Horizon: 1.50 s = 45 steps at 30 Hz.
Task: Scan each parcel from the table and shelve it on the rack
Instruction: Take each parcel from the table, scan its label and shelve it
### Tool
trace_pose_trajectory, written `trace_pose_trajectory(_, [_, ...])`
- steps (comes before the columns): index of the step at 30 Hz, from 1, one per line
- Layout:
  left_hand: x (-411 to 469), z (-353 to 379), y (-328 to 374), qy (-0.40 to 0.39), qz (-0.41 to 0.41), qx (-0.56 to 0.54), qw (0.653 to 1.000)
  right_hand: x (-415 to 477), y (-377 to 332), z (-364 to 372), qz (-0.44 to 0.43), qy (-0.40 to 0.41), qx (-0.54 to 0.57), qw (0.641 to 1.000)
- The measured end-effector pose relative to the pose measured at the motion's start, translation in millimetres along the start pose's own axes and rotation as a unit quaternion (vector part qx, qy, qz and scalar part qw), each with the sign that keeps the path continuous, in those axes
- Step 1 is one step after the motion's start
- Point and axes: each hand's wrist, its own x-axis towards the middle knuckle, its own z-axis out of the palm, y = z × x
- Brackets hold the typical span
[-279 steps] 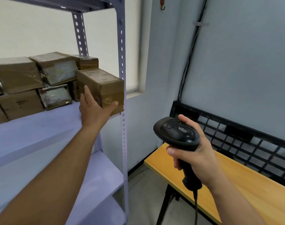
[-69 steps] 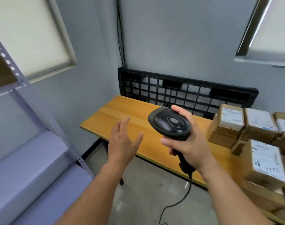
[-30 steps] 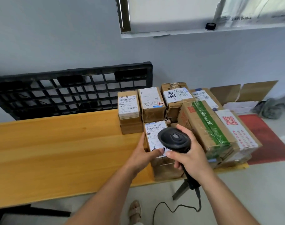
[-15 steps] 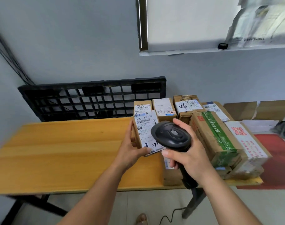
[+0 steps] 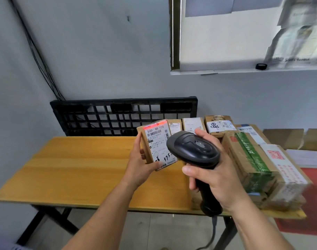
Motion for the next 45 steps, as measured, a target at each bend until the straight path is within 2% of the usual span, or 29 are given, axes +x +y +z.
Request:
trace_pose_trajectory(19, [-34.4,-34.3,3.9,0.060,-0.001,0.022,0.998,-17.1,-6.3,24.4,0.004,-0.058,-0.009,0.998])
trace_pose_trajectory(28, [-45.9,-76.0,-3.1,0.112,0.006,0.024,0.993,-9.2,-8.8,56.7,-0.018,-0.090,-0.024,0.996])
trace_pose_trajectory(37, [-79.5,-187.9,-0.4,0.208,0.010,0.021,0.978,10.5,-29.0,148.7,-0.074,-0.146,-0.025,0.986])
trace_pose_trajectory(45, [-136.8,-320.0,-2.1,0.339,0.003,0.057,0.939,23.2,-36.6,275.5,-0.097,-0.227,-0.014,0.969])
